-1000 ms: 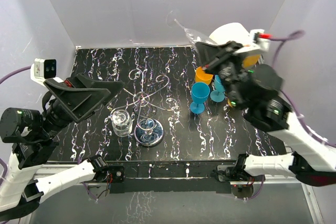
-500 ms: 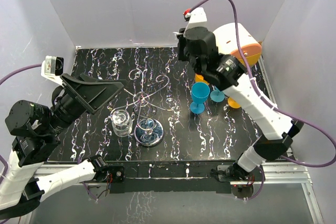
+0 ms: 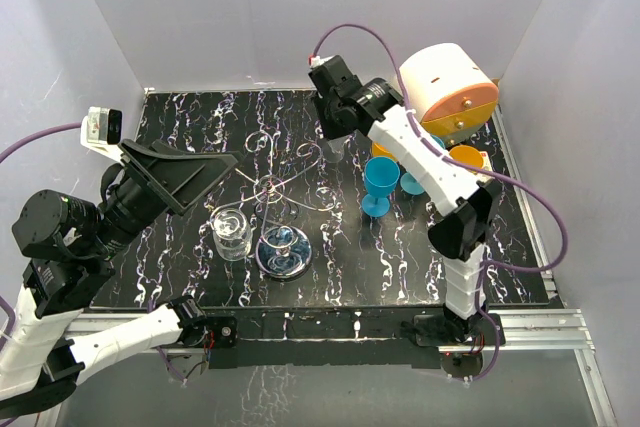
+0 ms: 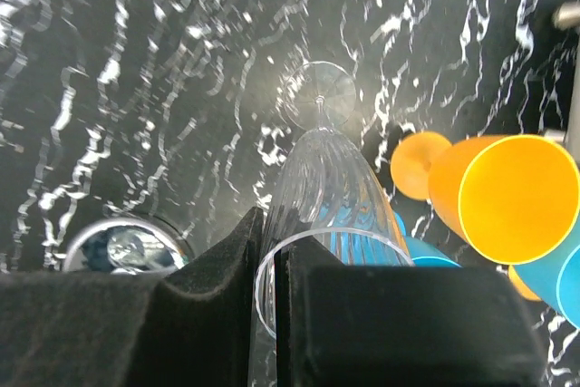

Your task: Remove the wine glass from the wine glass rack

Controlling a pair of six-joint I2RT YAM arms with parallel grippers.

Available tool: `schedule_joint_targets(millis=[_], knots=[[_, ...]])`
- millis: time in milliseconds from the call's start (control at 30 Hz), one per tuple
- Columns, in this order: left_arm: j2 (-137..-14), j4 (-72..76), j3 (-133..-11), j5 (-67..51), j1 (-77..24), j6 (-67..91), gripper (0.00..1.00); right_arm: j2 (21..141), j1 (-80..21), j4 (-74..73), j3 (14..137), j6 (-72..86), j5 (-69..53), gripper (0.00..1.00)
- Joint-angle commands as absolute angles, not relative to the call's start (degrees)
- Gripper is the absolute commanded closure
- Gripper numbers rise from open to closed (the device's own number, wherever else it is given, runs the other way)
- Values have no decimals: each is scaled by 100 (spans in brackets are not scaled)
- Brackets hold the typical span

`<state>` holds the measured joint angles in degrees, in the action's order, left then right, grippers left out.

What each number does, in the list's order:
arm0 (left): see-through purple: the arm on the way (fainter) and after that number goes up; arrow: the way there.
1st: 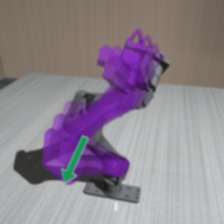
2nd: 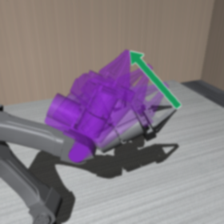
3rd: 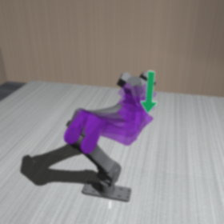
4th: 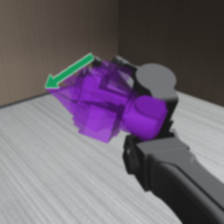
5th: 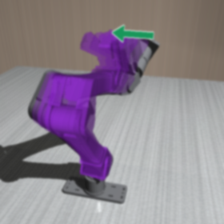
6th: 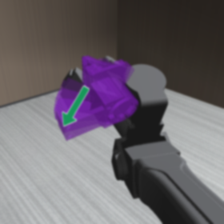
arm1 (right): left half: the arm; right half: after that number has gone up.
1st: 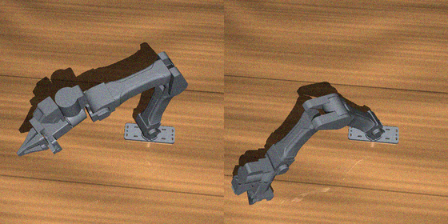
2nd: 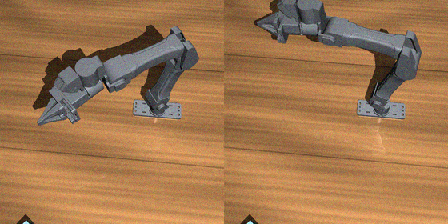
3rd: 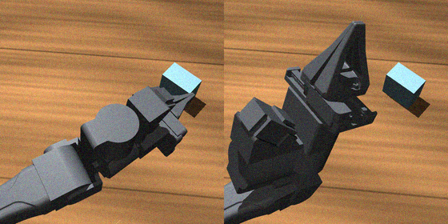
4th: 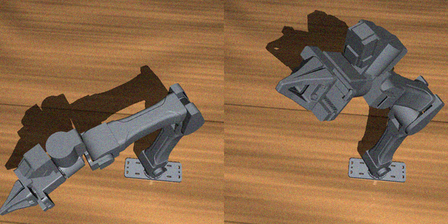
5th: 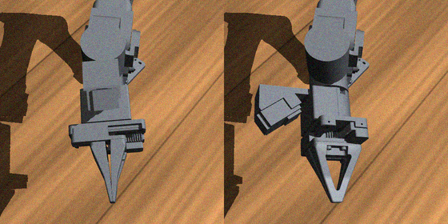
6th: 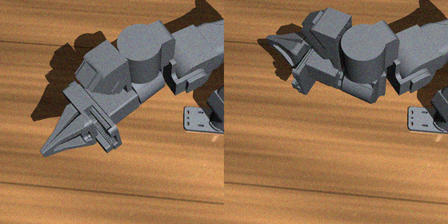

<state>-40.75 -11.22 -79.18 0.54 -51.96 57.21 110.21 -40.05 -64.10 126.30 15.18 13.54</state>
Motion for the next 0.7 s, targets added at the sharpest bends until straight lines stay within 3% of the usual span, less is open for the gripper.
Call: schedule_joint_targets(millis=[0, 667], knots=[[-3997, -1037, -8001, 153, -5194, 5700, 1, 11268, -3821, -6846, 13027, 1501, 1207, 100], [-3912, -1221, -8120, 200, -5197, 5669, 1, 12182, -3484, -6715, 13174, 1413, 1196, 100]])
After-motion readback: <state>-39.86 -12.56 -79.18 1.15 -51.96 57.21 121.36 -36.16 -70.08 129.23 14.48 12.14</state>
